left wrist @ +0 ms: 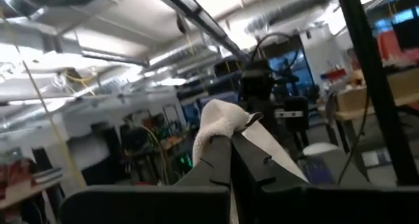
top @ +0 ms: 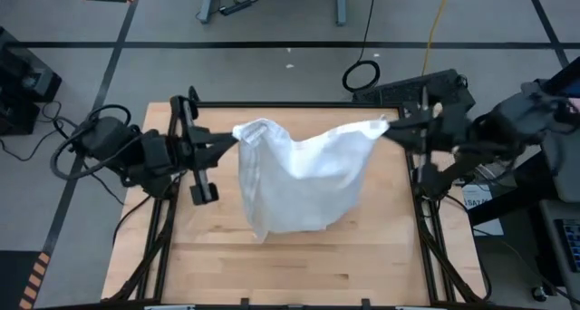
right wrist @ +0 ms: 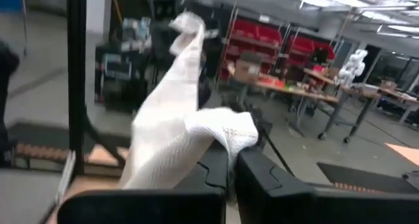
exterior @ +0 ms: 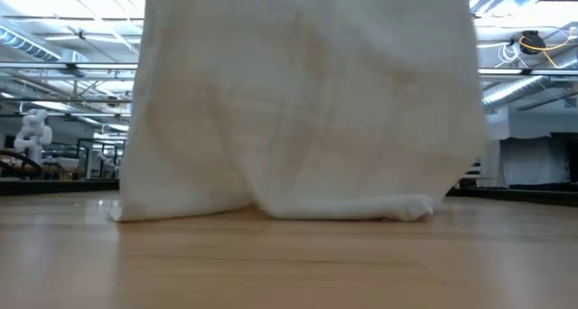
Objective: Roll towel into tight, uniform cylinder
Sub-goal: Roll the white towel
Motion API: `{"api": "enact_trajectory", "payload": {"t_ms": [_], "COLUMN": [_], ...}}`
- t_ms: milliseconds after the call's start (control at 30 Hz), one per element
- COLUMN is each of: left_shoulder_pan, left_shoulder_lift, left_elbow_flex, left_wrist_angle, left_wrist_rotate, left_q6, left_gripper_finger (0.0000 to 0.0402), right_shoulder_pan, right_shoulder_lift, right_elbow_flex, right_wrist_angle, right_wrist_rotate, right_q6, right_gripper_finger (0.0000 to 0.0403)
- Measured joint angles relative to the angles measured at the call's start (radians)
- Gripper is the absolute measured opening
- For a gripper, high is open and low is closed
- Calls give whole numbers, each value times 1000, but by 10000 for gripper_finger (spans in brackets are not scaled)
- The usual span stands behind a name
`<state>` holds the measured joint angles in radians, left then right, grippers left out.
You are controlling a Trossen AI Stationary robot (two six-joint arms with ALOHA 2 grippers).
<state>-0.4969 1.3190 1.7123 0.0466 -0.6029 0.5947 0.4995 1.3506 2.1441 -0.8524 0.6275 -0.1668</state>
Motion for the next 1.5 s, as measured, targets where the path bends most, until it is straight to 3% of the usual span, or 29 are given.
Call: {"api": "enact_trajectory", "payload": {"t_ms": [200,400,500,633,733,933,1067,1200,1333,1433,1500], "left_shoulder_pan": [26,145,202,241,250,240,218,212,187,144,113], "left_shoulder_lift": [1,1,1,1,1,1,2,13,13,28,40], "left_elbow_flex": [0,0,0,-1,-1,-1,-1,-1,-1,-1,-1], "left_wrist_angle": [-121,-190,-234,-319,-356,-377,-383,-390,-375,-289,-235], "left_wrist_rotate": [-23,-36,-37,-26,37,80,94,89,137,239,236], "left_q6": [-13,25,39,-20,-111,-287,-421,-653,-887,-930,-926], "left_gripper_finger": [0,0,0,0,0,0,0,0,0,0,0], "right_shoulder_pan": [0,-34,-78,-126,-145,-160,-138,-102,-63,-31,-11], "right_shoulder_lift": [40,94,123,144,151,149,149,150,143,135,131], "right_elbow_flex": [0,0,0,0,0,0,0,0,0,0,0], "right_wrist_angle": [-134,-341,-417,-498,-557,-711,-698,-617,-450,-288,-192], "right_wrist_rotate": [9,221,251,257,255,192,130,61,-148,-313,-343], "right_q6": [-32,-31,-14,58,178,565,753,855,866,876,895], "right_gripper_finger": [4,4,4,4,4,4,4,4,4,4,4]}}
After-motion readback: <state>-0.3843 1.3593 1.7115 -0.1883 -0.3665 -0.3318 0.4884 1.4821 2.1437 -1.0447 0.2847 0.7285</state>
